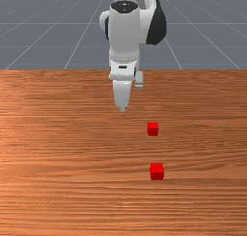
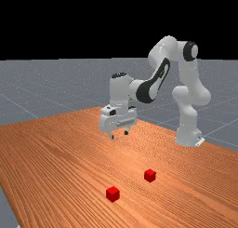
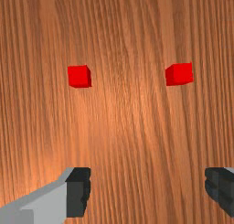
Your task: Stack all the cube
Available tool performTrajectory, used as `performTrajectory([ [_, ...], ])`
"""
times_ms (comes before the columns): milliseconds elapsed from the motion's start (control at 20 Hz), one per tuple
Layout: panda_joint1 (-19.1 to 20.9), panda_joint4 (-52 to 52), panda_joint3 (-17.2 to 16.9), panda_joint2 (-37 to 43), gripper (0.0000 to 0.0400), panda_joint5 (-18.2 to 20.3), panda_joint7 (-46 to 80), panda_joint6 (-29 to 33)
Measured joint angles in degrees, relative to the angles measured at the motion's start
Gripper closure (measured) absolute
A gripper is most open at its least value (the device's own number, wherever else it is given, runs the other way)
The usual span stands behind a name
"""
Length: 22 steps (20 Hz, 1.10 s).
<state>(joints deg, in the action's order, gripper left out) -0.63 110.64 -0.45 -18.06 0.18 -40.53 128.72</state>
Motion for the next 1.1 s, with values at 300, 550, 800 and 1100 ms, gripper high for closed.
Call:
performTrajectory([
  [300,-0.55,-1.40,-0.01,-1.98,0.0002,-1.89,-1.46,0.62],
  [550,-0.35,-7.48,0.21,-5.59,0.0000,-1.23,-2.06,-3.56],
  [800,-0.32,-14.52,0.22,-9.95,0.0000,-1.17,-2.16,-6.61],
  [1100,-0.27,-23.37,0.23,-15.21,0.0000,-1.11,-2.28,-11.14],
])
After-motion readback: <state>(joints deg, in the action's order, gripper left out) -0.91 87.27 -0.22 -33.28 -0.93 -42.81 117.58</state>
